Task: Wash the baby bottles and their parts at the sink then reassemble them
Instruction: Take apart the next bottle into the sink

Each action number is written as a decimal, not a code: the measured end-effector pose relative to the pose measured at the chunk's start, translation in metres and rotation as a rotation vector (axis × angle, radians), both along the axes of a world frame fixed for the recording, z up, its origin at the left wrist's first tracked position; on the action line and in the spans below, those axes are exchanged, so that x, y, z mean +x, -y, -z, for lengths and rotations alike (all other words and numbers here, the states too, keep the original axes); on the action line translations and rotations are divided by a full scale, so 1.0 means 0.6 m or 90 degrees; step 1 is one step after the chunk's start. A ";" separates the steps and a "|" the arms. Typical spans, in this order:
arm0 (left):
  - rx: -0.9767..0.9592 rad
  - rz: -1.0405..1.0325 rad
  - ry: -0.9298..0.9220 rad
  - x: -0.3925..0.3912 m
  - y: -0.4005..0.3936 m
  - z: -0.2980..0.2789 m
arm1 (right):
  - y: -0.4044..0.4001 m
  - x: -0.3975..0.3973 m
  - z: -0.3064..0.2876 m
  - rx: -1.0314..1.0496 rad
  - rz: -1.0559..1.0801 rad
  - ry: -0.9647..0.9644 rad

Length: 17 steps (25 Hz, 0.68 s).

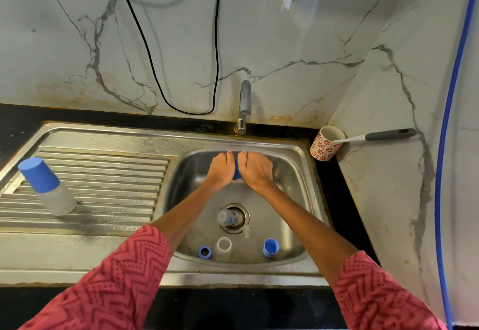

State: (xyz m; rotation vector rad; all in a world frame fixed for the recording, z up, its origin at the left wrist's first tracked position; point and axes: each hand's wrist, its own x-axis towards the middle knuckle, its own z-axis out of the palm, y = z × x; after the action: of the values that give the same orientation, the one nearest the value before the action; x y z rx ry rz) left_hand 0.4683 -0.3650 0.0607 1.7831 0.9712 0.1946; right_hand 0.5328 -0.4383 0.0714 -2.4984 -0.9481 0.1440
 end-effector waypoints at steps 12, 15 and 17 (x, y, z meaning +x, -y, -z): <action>-0.487 -0.016 0.065 -0.012 -0.016 0.009 | 0.014 0.017 0.009 -0.025 -0.234 0.164; -0.157 -0.086 0.134 -0.004 0.004 0.033 | 0.007 -0.002 0.030 -0.016 -0.054 -0.052; -0.106 -0.103 0.130 -0.009 0.002 0.046 | 0.002 -0.003 0.030 0.049 -0.055 -0.158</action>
State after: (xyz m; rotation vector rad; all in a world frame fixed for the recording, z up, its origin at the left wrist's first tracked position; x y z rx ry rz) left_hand 0.4631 -0.3660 0.0328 1.5022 0.9547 0.3799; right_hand 0.5312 -0.4395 0.0533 -2.3035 -0.9383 0.4266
